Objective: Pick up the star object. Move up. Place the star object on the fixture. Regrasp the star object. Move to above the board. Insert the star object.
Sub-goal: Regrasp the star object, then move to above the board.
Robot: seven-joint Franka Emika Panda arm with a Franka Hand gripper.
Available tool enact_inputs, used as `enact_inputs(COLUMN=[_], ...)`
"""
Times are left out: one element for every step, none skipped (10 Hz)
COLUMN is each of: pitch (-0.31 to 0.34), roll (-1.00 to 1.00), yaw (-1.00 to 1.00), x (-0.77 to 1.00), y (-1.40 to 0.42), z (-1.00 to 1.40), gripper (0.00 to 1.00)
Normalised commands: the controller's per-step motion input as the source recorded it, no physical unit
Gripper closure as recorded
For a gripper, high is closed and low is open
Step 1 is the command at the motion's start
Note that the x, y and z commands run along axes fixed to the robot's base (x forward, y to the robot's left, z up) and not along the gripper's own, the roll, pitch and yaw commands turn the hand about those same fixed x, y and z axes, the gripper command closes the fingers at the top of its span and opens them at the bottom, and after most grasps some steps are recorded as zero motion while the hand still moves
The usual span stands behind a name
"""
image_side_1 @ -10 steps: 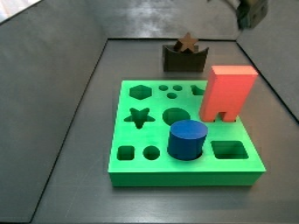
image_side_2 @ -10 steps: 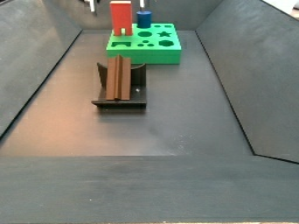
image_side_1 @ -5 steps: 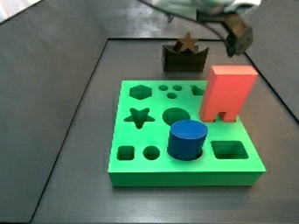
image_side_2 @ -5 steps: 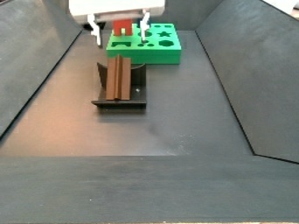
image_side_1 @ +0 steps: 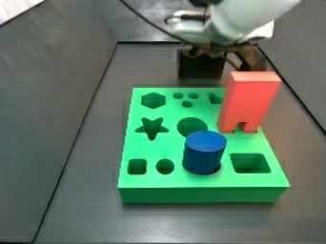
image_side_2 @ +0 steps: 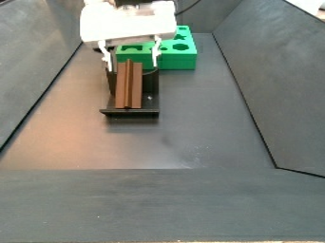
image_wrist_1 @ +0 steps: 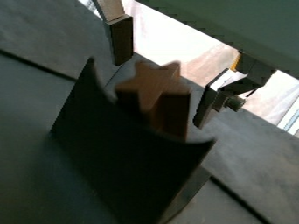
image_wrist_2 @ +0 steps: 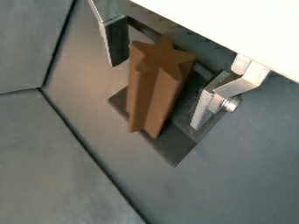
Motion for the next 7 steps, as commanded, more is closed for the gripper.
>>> enact_inputs(pitch=[-0.055,-0.054,-0.051,0.0,-0.292,-0.283,-0.254], roll=[0.06,0.06,0.06,0.0,-0.09,-0.1,-0.1], yaw=[0.02,0.01,0.01,0.0,-0.48,-0.48,-0.47], x=[0.07,0.07,0.06,0.0,-0.06,-0.06,-0.07], y=[0.01,0.01,0.01,0.0,0.02,0.02,0.02], z=[-0.48,-0.39,-0.2,0.0,1.0,1.0,1.0], gripper=[0.0,0.0,0.0,1.0,1.0,1.0,1.0])
